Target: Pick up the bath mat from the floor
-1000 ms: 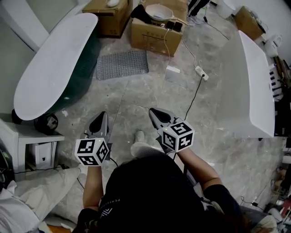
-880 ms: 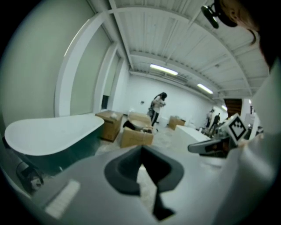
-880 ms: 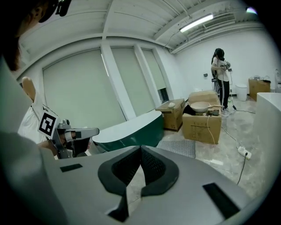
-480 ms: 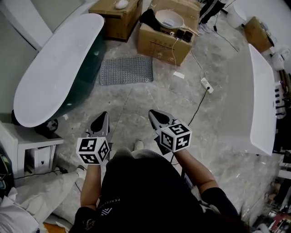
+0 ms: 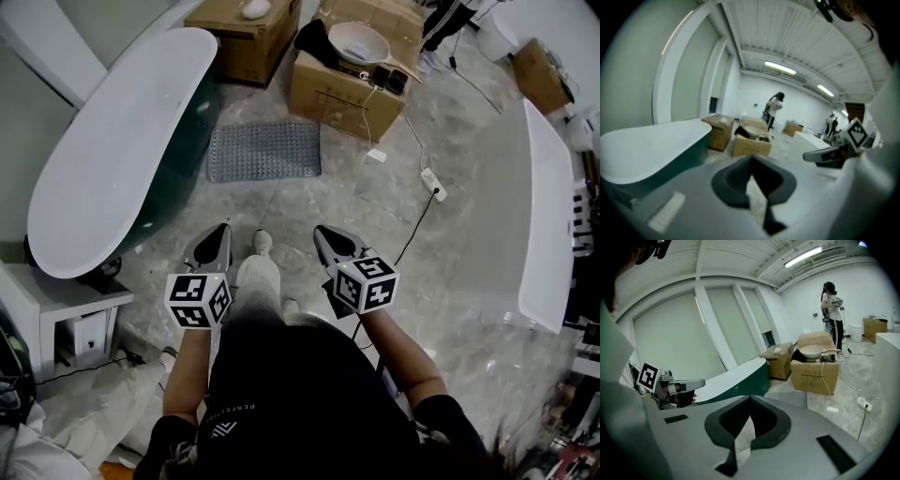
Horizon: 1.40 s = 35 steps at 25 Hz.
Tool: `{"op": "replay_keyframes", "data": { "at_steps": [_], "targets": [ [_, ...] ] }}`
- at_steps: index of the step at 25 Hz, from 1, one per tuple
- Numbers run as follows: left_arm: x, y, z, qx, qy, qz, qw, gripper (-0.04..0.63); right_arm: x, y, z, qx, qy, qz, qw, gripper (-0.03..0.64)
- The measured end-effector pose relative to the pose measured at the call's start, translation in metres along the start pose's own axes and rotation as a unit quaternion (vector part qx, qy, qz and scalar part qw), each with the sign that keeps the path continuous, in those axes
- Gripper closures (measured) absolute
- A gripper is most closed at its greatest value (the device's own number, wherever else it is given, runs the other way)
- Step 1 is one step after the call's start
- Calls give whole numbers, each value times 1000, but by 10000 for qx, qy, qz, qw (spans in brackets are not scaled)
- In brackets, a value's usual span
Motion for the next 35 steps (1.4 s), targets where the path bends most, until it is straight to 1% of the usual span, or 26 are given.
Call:
{"op": "replay_keyframes", "data": {
  "at_steps": [7, 14, 21, 25, 30, 35],
  "targets": [
    [21, -23, 79, -144, -94, -159, 9997, 589, 34, 44, 49, -237, -74, 4, 9997, 617],
    [53, -43, 153, -269, -190, 41, 9995, 589, 78, 86, 109, -307, -249, 27, 9992, 617],
    [66, -74, 219, -388, -472, 104, 9981, 589, 106, 115, 172, -278, -472, 112, 9984, 617],
    [68, -81, 250, -492, -555, 150, 9971, 589, 110, 134, 194, -366, -547, 157, 9977, 617],
    [54, -87, 280, -465, -800, 48, 9957, 589, 104, 166, 210, -503, -722, 252, 9958, 615],
    [43, -75, 315, -427, -1091, -52, 9931, 589, 101, 211, 227, -479, -872, 230, 9948, 614]
  ]
}}
Point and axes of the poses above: the fingertips, and each gripper's own axes: z forward along the fingers, y to its right, x out of its top, the point moved 3 cm from there along -z, backward along the fingers, and after that the axes turned 10 degrees about x, right-handed, at the moved point
